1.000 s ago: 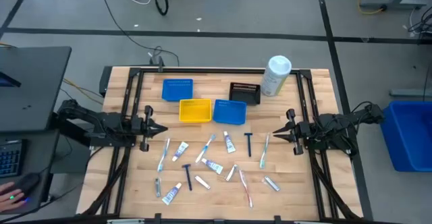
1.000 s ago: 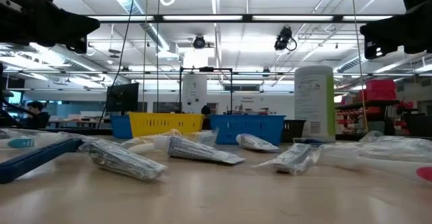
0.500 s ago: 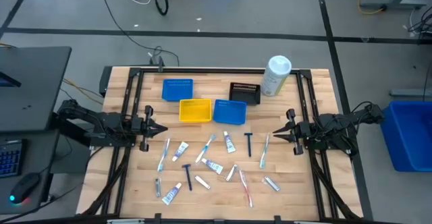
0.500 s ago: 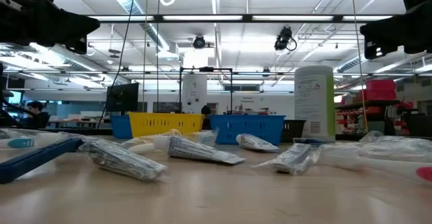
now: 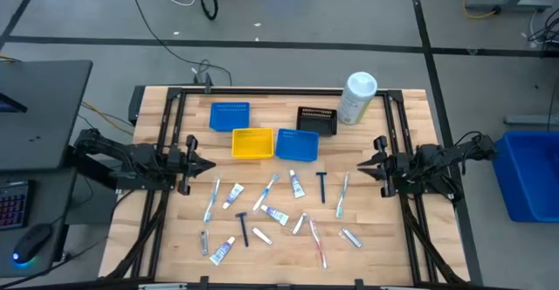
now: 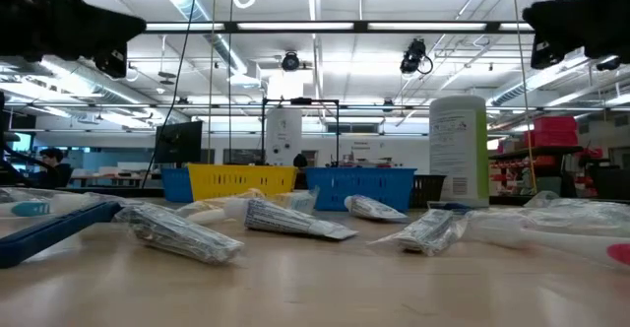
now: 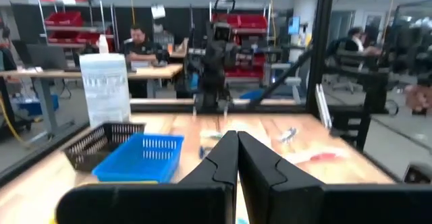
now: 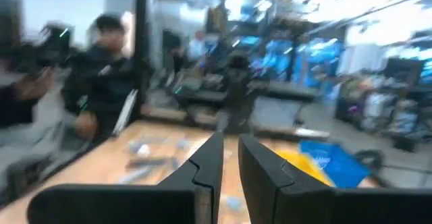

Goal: Pick & Place Travel size toiletries
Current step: Put the left razor into the left blue basket

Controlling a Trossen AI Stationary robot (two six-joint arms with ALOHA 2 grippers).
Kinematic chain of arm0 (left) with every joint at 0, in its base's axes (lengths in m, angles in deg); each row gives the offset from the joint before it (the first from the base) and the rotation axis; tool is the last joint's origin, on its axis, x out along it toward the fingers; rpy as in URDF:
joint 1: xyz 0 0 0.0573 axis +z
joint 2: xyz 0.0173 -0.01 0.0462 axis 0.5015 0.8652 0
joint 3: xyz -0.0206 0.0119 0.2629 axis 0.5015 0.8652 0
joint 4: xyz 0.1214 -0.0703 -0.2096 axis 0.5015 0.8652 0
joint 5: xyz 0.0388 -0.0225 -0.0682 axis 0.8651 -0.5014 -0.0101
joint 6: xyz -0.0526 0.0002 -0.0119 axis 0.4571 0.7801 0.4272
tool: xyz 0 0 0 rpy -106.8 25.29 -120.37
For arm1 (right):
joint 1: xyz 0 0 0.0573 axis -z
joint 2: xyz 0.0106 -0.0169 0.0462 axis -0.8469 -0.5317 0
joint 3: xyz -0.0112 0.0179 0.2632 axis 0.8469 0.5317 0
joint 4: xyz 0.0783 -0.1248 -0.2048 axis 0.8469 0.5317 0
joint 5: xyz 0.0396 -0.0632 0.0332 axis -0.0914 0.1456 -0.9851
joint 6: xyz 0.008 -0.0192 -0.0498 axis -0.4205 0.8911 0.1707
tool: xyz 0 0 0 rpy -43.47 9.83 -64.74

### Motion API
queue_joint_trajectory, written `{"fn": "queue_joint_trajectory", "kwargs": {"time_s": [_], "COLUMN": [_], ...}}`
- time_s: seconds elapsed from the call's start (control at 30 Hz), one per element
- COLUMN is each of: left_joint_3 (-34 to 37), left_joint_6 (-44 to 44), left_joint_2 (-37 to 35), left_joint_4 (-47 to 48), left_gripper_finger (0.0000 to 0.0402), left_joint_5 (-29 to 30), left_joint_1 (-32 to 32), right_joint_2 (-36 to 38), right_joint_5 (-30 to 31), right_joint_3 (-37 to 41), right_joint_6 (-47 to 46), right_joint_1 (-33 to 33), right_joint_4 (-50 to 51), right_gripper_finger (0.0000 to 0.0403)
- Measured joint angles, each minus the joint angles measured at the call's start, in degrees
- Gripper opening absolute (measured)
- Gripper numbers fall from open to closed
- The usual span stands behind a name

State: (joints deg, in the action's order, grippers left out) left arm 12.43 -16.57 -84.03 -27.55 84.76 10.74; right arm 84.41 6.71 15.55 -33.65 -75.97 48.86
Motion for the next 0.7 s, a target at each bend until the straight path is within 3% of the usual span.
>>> {"fn": "queue_joint_trajectory", "kwargs": {"time_s": [0.3,0.7], "left_joint_3": [-4.6,-13.4], "left_joint_6": [-2.2,-1.5], "left_joint_2": [6.8,25.6], "left_joint_4": [0.0,0.1], "left_gripper_finger": [0.0013,0.0013], "left_joint_5": [1.1,3.2], "left_joint_1": [0.0,0.0], "right_joint_2": [-8.8,-34.8], "right_joint_5": [2.4,2.4], "right_joint_3": [-6.8,-20.3], "right_joint_6": [1.7,-0.8], "right_joint_1": [0.0,0.0], "right_joint_4": [-0.2,0.0], "right_gripper_finger": [0.0055,0.0055]}}
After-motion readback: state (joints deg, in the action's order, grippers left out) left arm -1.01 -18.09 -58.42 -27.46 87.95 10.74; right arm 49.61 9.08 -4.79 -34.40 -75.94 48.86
